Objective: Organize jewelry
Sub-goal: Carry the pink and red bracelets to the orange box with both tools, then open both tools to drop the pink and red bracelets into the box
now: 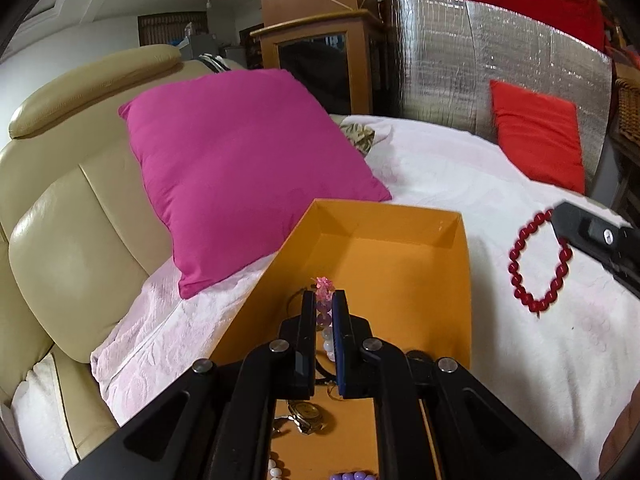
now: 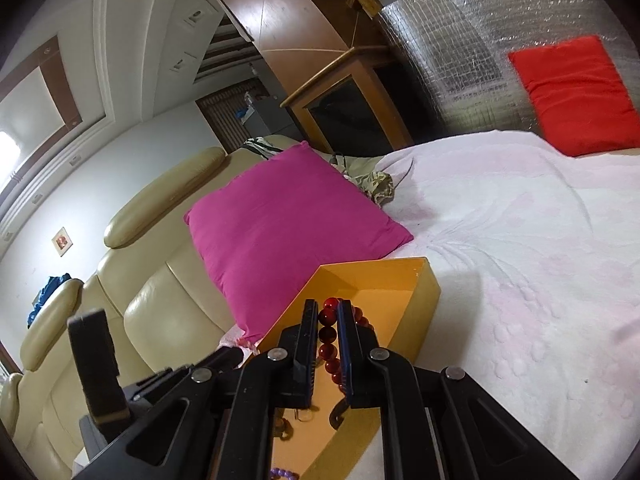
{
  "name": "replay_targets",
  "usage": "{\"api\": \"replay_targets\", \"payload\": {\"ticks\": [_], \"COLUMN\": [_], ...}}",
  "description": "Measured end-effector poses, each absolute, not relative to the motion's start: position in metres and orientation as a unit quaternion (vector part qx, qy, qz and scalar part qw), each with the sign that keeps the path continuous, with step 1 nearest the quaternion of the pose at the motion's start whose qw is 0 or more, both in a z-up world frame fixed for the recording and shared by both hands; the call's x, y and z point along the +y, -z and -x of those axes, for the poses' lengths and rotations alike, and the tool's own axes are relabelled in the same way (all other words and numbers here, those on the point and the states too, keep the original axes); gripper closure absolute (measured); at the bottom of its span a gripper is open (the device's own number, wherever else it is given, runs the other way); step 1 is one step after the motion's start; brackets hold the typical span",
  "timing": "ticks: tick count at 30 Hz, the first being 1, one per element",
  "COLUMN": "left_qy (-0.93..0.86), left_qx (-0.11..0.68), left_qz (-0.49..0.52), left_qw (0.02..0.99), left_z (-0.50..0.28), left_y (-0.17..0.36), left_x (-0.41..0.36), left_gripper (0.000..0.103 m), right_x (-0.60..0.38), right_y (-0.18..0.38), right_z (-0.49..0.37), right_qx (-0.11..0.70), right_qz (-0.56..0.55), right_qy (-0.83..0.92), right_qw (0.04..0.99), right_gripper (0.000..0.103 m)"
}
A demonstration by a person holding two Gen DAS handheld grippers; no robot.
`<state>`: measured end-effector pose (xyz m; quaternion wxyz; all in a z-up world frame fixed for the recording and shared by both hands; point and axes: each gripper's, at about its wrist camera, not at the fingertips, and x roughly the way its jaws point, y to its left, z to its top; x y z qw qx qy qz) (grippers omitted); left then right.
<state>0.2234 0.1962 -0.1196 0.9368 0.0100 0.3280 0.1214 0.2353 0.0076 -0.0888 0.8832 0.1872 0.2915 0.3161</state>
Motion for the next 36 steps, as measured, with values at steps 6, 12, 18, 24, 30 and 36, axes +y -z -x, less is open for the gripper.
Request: {"api": "replay_targets", "payload": {"ticks": [6,12,18,24,30,36], "left_qy": [-0.113,-0.104,-0.097,-0.090,-0.090,-0.101], "left_qx": [0.338,0.353,0.365,0.375,0.388,0.387], "left_qz": [-0.019,-0.026,-0.030,-0.040,-0.042,-0.046], "left_qw": [0.934,0.929,0.925,0.922,0.916,0.915], "left_z": [-0.225,-0.227,-0.230,-0.232,-0.235,-0.235], "left_y": [0.125,0.134,0.141,0.146,0.152,0.151], "left_x": [0.191,0.185,0.181,0.175,0.174,0.175], "left_gripper": [0.095,0.095,0.095,0.095,0.095,0.093], "right_x": [0.023,0.035,0.036,0.044,0.042,0.035], "right_y": [0.100,0.110,0.122,0.138,0.151,0.147], "right_z": [-0.255,-0.273,-0.292,-0.306,-0.316,-0.309], "right_qx": [0.315,0.327,0.334,0.352,0.379,0.373], "right_qz": [-0.186,-0.177,-0.190,-0.197,-0.239,-0.254], "right_qy": [-0.326,-0.316,-0.299,-0.300,-0.315,-0.312], "right_qw": [0.872,0.873,0.874,0.864,0.837,0.836], "right_gripper": [0.092,0.092,0.092,0.092,0.081,0.059]}}
